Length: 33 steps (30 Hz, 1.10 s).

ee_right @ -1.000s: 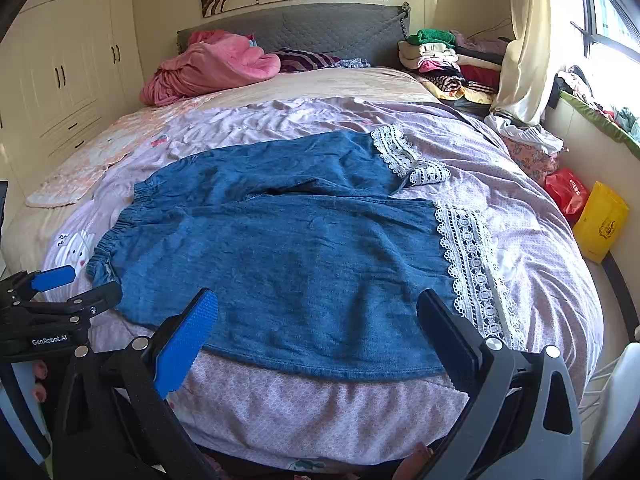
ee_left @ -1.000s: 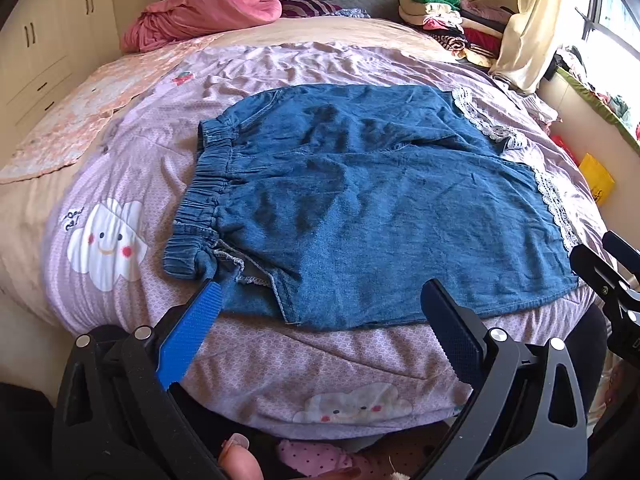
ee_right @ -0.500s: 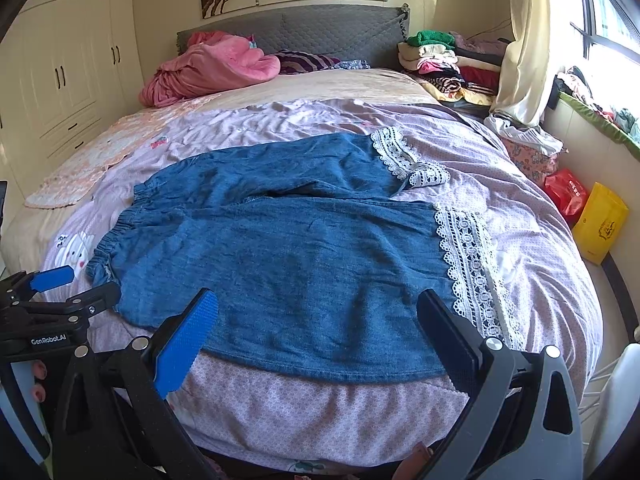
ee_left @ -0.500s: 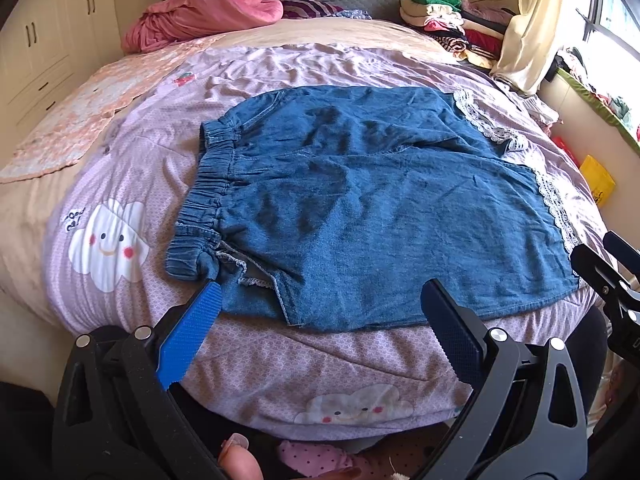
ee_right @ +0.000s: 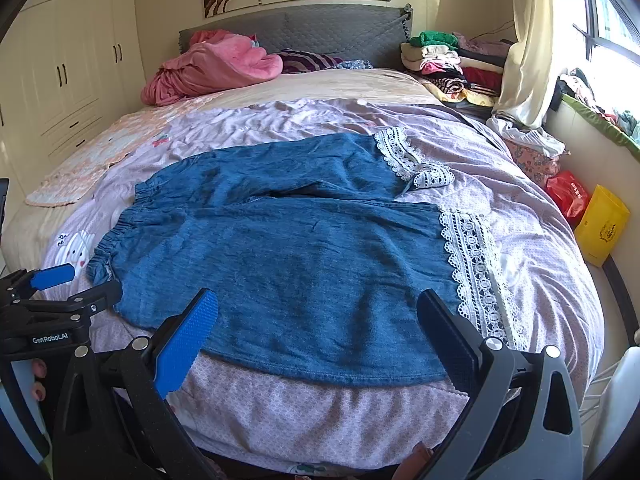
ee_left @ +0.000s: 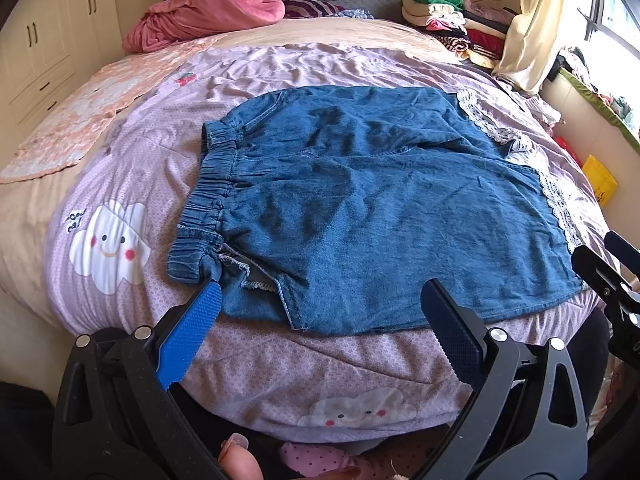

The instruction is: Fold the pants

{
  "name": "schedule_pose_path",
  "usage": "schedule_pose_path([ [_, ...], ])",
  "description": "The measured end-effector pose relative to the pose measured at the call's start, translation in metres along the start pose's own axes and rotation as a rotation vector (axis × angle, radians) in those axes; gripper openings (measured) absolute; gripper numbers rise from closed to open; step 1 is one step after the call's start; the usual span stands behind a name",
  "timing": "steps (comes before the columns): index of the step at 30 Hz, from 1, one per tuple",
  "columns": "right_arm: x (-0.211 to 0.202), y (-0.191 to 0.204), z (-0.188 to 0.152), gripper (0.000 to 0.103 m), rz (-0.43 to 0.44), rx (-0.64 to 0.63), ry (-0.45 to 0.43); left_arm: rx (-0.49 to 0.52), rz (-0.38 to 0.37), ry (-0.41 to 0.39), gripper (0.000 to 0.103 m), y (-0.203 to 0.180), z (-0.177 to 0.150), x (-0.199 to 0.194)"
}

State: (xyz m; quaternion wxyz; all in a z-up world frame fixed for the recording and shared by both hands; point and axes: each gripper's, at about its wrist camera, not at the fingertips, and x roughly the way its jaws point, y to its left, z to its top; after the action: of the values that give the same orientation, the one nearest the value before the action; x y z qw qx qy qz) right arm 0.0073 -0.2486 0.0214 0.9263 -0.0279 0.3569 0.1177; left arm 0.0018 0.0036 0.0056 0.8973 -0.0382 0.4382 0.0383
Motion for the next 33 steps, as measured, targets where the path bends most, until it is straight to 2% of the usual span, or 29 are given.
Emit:
schedule_pose_path([
  [9, 0.008, 0.002, 0.004, 0.099, 0.002, -0.004, 0.007, -0.002, 0.000, 0.003, 0.094, 0.002, 0.002, 0.006],
  [18, 0.027, 0.001, 0.020, 0.099, 0.018, -0.017, 0.024, -0.015, 0.008, 0.005, 0.094, 0.012, 0.024, 0.025],
  [20, 0.036, 0.001, 0.029, 0.099, 0.032, -0.028, 0.034, -0.022, 0.018, 0.006, 0.094, 0.018, 0.032, 0.032],
  [29, 0.092, 0.010, 0.091, 0.099, 0.194, -0.073, 0.123, -0.074, 0.027, 0.006, 0.094, 0.068, 0.081, 0.061],
  [33, 0.117, 0.024, 0.122, 0.099, 0.221, -0.134, 0.123, -0.106, 0.037, 0.028, 0.094, 0.097, 0.107, 0.084],
])
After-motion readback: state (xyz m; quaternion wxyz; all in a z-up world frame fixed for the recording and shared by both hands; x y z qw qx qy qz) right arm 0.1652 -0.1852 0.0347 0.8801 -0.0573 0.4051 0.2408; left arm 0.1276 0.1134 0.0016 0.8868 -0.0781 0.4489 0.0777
